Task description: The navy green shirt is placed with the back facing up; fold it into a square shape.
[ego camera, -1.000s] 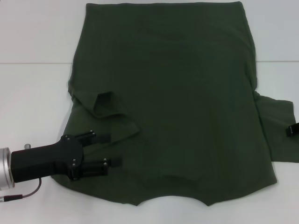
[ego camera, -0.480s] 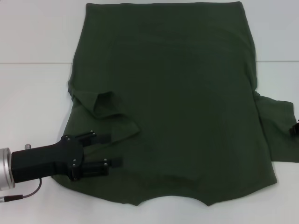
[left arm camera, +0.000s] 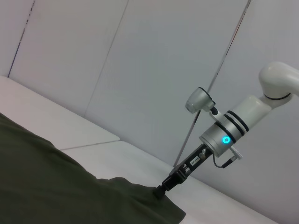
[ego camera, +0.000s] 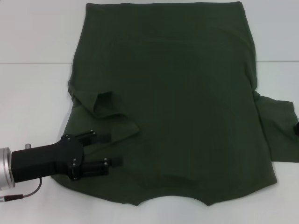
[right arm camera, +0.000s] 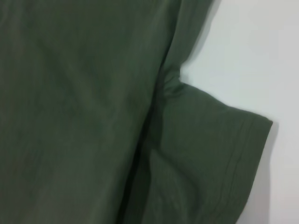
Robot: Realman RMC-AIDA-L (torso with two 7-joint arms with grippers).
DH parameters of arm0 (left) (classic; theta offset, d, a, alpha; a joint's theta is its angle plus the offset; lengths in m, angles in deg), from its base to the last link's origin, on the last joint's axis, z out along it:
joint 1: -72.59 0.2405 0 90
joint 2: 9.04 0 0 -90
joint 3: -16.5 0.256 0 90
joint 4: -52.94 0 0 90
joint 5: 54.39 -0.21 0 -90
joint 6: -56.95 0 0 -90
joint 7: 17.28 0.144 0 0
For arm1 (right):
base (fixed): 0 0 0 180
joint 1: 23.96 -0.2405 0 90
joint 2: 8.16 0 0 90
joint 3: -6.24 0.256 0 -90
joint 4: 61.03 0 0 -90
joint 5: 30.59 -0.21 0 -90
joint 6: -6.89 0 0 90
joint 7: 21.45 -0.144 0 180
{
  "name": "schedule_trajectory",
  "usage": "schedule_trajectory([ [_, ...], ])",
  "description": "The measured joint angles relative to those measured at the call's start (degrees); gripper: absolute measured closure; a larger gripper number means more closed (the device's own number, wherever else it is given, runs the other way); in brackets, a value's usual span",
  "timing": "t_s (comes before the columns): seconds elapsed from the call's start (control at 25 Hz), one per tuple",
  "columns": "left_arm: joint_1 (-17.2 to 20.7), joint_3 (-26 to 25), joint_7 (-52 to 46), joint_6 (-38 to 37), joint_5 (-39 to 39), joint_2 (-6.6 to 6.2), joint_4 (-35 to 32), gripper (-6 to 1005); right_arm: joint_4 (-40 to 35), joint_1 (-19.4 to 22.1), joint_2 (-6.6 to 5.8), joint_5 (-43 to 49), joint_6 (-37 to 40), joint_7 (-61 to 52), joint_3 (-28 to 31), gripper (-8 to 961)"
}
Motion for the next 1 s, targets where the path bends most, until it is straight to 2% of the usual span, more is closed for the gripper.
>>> schedule_trajectory([
  [0.04, 0.0, 0.0, 0.0, -0.1, 0.1, 0.0, 0.0, 115, -0.1, 0.0, -0.01, 0.0, 0.0, -0.1, 0.1, 941],
  [0.24, 0.0, 0.0, -0.1, -0.3, 0.2, 0.0, 0.0, 115, -0.3, 0.6, -0.81, -0.5, -0.5, -0.4, 1.9, 941],
  [0.56, 0.1, 0.0, -0.2, -0.3, 0.2, -0.01, 0.0, 115, -3.1, 2.1, -2.52, -2.5, -0.1, 0.1, 9.5, 941],
  [0.8, 0.1, 0.0, -0.2, -0.3, -0.1, -0.09, 0.0, 115, -7.2, 3.5, -3.22, -9.8, 2.0, 0.1, 9.6, 942],
  [1.0, 0.0, 0.0, -0.2, -0.3, -0.2, -0.2, 0.0, 115, -8.2, 2.5, -3.39, -12.4, 2.8, 0.8, 9.4, 942],
])
